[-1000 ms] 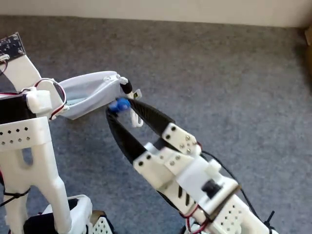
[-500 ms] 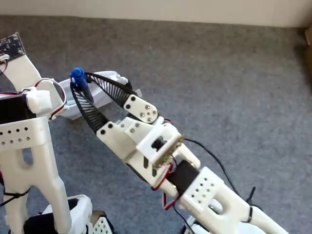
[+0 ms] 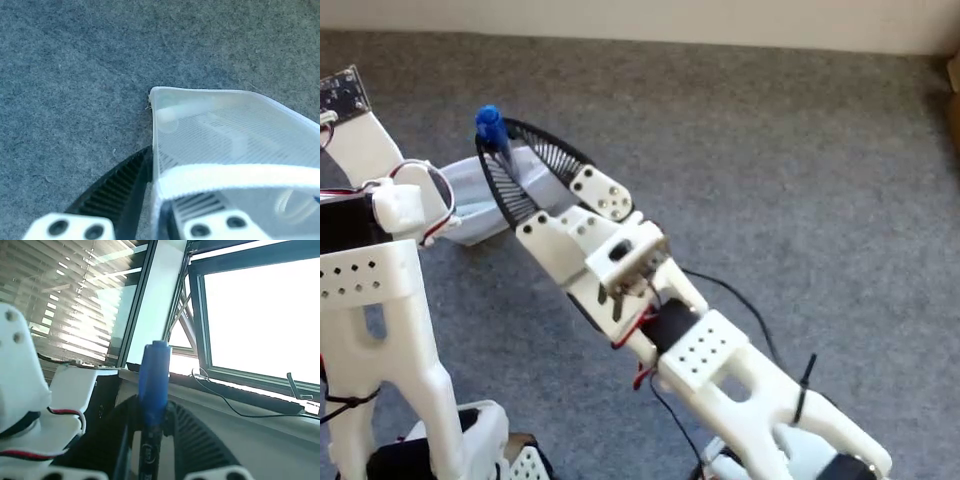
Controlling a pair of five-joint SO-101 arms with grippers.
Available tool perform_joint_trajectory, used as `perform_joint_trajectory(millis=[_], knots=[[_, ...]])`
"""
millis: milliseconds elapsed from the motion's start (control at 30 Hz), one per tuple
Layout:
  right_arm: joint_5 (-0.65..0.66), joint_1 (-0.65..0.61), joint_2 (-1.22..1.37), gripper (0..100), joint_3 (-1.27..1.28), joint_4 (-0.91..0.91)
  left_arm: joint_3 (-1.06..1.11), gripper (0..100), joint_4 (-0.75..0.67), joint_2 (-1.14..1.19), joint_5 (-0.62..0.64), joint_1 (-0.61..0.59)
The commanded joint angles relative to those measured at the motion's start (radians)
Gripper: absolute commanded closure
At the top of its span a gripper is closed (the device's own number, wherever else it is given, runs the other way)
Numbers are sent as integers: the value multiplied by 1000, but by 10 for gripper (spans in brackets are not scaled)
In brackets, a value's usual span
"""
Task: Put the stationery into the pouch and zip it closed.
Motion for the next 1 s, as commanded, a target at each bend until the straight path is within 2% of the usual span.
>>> perform_joint_trajectory(millis=[0,333,433,633,900,967], knots=[[-3,13,21,990,-77,-65,-1,989,-18,-19,8,-7],[-2,13,31,985,-68,-59,-1,989,-18,-19,8,-7],[-2,13,31,978,-76,10,-1,989,-18,-18,8,-7],[-6,13,30,821,-77,120,-1,989,-18,-18,-15,-7],[-3,15,-36,815,-94,125,-1,989,-18,-18,-15,-7],[-3,15,-91,815,-97,180,-1,989,-18,-18,-15,-7]])
